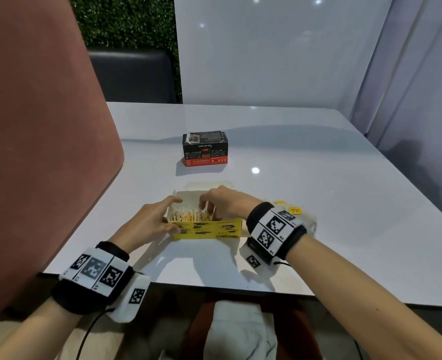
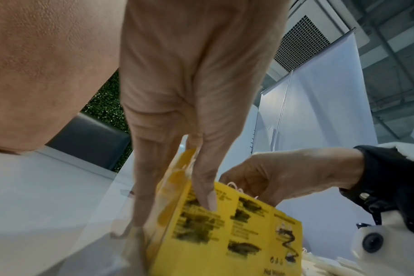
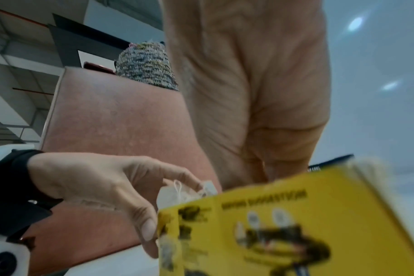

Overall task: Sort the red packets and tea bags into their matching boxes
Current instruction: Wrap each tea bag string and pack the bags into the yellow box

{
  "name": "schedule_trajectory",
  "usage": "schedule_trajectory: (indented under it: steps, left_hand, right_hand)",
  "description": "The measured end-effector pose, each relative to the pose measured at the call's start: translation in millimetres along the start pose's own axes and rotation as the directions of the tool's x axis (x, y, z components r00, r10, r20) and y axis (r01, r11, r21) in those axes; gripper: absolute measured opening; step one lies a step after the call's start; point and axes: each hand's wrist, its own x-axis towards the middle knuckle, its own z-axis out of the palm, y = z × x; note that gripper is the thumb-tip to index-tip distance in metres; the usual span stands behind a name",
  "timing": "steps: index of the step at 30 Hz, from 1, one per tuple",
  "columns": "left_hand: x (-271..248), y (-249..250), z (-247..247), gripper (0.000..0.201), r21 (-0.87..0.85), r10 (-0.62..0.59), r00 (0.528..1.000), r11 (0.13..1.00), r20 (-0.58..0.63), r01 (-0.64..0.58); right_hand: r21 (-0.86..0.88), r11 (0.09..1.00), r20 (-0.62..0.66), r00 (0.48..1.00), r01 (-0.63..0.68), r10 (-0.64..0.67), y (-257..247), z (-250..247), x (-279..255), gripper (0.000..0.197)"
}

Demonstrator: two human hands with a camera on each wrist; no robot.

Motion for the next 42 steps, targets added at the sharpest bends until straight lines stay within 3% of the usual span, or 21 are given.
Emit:
schedule_trajectory:
  steps: [2, 4, 6, 8, 11, 14, 18, 25, 29, 31, 33, 35, 36, 37, 39, 40, 42]
  left_hand:
    - [-7, 6, -4, 0.061, 0.022, -0.013, 0.998, 1.0, -0.056, 0.014]
    - [-16, 15, -7, 0.057, 0.061, 0.039, 0.981, 0.998, -0.192, -0.028]
    - [-27, 33, -7, 0.048, 0.019, 0.132, 0.934, 0.991, -0.331, -0.134]
    - [-35, 57, 2, 0.034, -0.059, 0.225, 0.896, 0.962, -0.383, -0.267]
    - [-36, 94, 35, 0.023, -0.096, 0.361, 0.895, 0.913, -0.261, -0.396]
    - [-16, 123, 75, 0.023, 0.074, 0.445, 0.894, 0.895, -0.059, -0.44]
    - [14, 156, 99, 0.026, 0.315, 0.394, 0.909, 0.853, 0.136, -0.417]
    - [31, 180, 110, 0.026, 0.585, 0.333, 0.918, 0.709, 0.216, -0.395]
    - [29, 184, 105, 0.025, 0.6, 0.335, 0.926, 0.709, 0.176, -0.371]
    - [31, 184, 98, 0.026, 0.573, 0.339, 0.934, 0.746, 0.112, -0.339]
    - [35, 179, 89, 0.026, 0.428, 0.336, 0.942, 0.848, 0.02, -0.312]
    - [37, 172, 79, 0.024, 0.085, 0.292, 0.956, 0.954, -0.04, -0.288]
    - [36, 167, 76, 0.023, -0.155, 0.25, 0.967, 0.955, -0.043, -0.253]
    - [33, 162, 75, 0.022, -0.396, 0.194, 0.981, 0.901, 0.0, -0.179]
    - [21, 155, 78, 0.017, -0.765, 0.117, 0.974, 0.64, 0.195, 0.076]
    - [14, 151, 82, 0.016, -0.86, 0.112, 0.952, 0.468, 0.286, 0.204]
    - [4, 142, 94, 0.021, -0.896, 0.154, 0.887, 0.167, 0.435, 0.411]
  right_hand:
    - [0.221, 0.975, -0.06, 0.997, -0.029, 0.044, 6, -9, -16, 0.034]
    - [0.364, 0.931, -0.18, 0.979, -0.025, 0.097, 20, -19, -41, 0.033]
    - [0.453, 0.891, -0.277, 0.945, -0.03, 0.172, 43, -27, -67, 0.028]
    - [0.449, 0.889, -0.308, 0.918, -0.09, 0.248, 69, -29, -89, 0.025]
    - [0.319, 0.911, -0.261, 0.9, -0.261, 0.349, 100, -22, -109, 0.02]
    - [0.131, 0.907, -0.189, 0.888, -0.4, 0.419, 115, -11, -120, 0.02]
    - [-0.036, 0.902, -0.151, 0.894, -0.431, 0.421, 117, 3, -129, 0.029]
    - [-0.013, 0.926, -0.199, 0.909, -0.376, 0.366, 115, 20, -138, 0.022]
    - [0.123, 0.937, -0.244, 0.906, -0.326, 0.347, 120, 13, -146, 0.011]
    - [0.167, 0.934, -0.328, 0.876, -0.314, 0.353, 123, 7, -151, 0.007]
    - [0.233, 0.918, -0.403, 0.827, -0.321, 0.391, 126, 1, -157, 0.015]
    - [0.36, 0.888, -0.465, 0.771, -0.286, 0.436, 128, -2, -161, 0.01]
    - [0.443, 0.86, -0.488, 0.738, -0.251, 0.467, 129, -3, -163, 0.007]
    - [0.542, 0.816, -0.495, 0.708, -0.202, 0.504, 129, -3, -165, 0.005]
    - [0.737, 0.672, -0.459, 0.683, -0.064, 0.568, 126, -3, -172, 0.013]
    - [0.811, 0.584, -0.424, 0.694, 0.007, 0.581, 124, -2, -174, 0.02]
    - [0.903, 0.411, -0.36, 0.741, 0.124, 0.567, 118, 2, -179, 0.029]
